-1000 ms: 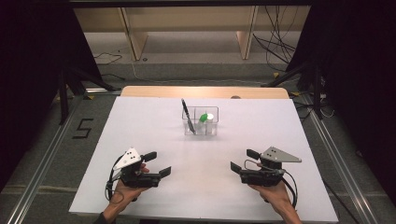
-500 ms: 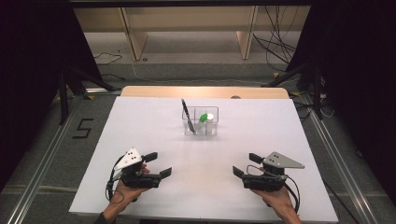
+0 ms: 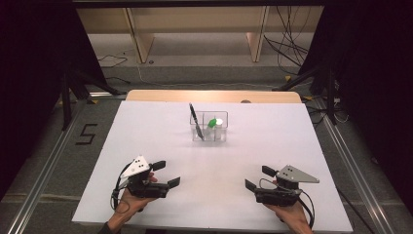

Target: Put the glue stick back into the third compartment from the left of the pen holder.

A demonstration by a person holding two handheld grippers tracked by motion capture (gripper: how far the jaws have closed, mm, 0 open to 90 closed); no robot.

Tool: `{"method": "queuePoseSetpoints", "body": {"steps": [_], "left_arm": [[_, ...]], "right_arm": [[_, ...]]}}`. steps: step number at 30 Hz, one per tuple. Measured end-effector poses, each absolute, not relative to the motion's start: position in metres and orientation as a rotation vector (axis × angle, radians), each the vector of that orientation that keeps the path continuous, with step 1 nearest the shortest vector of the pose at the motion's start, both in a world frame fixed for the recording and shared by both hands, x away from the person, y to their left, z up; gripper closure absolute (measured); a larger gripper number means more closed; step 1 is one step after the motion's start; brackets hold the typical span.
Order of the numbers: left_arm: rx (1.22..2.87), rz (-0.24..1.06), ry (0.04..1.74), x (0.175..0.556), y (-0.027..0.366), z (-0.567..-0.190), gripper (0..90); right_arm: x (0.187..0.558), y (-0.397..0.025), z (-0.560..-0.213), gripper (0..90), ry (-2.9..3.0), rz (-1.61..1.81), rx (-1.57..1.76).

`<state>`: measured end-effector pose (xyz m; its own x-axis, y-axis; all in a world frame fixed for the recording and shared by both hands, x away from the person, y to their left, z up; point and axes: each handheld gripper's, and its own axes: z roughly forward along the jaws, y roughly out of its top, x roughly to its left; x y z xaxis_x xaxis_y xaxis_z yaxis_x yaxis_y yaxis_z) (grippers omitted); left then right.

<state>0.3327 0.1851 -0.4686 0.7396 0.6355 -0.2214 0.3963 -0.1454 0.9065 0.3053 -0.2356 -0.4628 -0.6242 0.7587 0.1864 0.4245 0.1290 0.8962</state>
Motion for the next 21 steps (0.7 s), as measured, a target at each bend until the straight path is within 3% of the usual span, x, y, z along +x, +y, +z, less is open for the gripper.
{"method": "queuePoseSetpoints", "body": {"steps": [21], "left_arm": [[1.774, 0.253, 0.814, 0.3335, 0.1840, -0.4695, 12.2]], "right_arm": [[0.3038, -0.2360, -0.4620, 16.7, 2.081, 1.494, 1.143]]}}
